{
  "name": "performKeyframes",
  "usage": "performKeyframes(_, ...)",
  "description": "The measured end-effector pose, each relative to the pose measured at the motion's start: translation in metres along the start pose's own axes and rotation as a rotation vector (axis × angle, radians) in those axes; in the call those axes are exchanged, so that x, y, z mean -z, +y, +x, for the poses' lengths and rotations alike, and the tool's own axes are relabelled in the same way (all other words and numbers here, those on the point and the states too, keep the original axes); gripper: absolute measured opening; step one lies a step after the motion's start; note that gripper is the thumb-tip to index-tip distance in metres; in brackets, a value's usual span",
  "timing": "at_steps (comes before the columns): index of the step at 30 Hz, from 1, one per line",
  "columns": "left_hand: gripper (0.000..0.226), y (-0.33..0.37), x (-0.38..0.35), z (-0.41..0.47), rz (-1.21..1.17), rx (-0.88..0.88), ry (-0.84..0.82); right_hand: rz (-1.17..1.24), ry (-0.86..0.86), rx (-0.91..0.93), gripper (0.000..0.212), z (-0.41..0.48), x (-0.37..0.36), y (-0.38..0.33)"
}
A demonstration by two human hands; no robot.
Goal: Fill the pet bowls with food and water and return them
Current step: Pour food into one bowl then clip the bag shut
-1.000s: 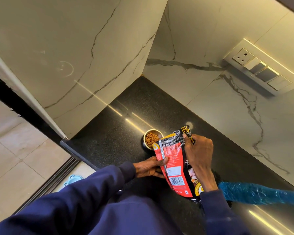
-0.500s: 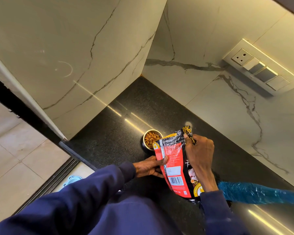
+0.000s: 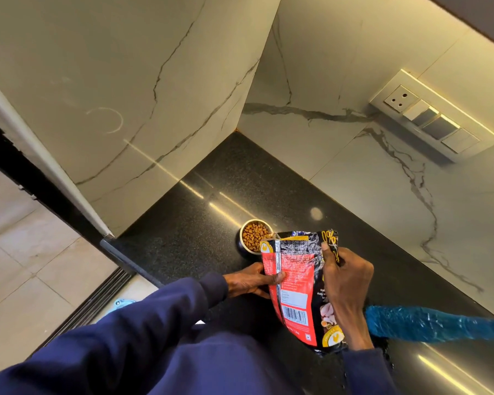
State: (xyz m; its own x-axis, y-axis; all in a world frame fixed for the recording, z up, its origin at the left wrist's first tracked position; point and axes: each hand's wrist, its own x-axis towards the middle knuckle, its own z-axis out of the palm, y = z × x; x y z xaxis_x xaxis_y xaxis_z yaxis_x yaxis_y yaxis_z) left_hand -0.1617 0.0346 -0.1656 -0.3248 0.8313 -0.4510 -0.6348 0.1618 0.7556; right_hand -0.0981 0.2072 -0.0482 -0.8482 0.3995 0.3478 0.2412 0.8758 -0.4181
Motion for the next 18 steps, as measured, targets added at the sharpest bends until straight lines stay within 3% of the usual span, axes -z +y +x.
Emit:
performKeyframes(4, 0.06, 0.007, -0.002, -0.007, 0.093, -0.004, 0.022, 0.098, 0.083, -0.028, 0.035, -0.018, 0.005, 0.004)
performKeyframes(9, 0.038, 0.013, -0.008, -0.018, 0.251, -0.056, 0.066, 0.29, 0.173, -0.066, 0.045, -0.037, 0.01, 0.012)
performKeyframes(14, 0.047, 0.018, -0.023, -0.041, 0.387, -0.168, 0.156, 0.539, 0.208, -0.125, 0.034, -0.057, 0.017, 0.019)
performKeyframes(18, 0.07, 0.01, -0.03, -0.057, 0.49, -0.219, 0.231, 0.616, 0.206, -0.249, 0.015, -0.071, 0.01, 0.036)
